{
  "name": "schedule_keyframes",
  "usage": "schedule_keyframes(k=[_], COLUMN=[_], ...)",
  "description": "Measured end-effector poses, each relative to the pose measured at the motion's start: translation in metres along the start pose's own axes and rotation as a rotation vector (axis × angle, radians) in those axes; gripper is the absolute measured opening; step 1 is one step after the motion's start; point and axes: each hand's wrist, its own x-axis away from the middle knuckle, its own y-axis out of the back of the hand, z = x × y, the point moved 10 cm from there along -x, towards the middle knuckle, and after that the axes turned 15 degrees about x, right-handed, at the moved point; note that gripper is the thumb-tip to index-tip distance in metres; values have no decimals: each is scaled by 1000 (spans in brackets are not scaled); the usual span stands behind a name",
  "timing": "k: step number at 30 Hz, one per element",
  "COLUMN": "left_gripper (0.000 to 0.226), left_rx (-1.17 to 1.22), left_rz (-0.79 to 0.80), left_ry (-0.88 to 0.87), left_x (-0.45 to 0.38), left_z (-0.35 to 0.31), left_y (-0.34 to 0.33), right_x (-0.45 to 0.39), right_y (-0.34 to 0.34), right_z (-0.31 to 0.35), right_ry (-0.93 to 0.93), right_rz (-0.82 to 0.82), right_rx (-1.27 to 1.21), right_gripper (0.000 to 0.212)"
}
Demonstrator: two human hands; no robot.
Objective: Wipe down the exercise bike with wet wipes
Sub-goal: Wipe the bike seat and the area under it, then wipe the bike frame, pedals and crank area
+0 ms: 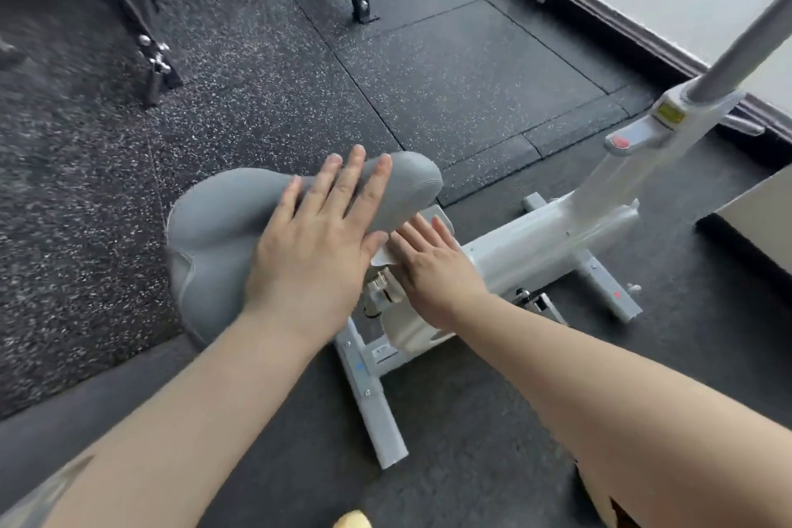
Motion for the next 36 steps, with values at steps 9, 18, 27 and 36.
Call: schedule_keyframes(k=[9, 18, 27, 36], left_gripper=[59, 55, 42, 52], left_rx=[-141, -364, -540, -518], left_rz=[-241, -416, -619, -678], left_ry=[-153, -244, -271, -333], left_x=[49, 44, 39, 47], left_z=[-39, -26, -12, -16], left_y=[-16, -113, -123, -122], right_x=[-14, -11, 13, 38], right_y=[32, 23, 17, -10], right_z=[-28, -28, -45, -47], right_ry=[-133, -159, -151, -56], right_rz=[-545, -665, -891, -1083], right_rx=[50, 147, -8, -83], right_gripper=[32, 47, 34, 40])
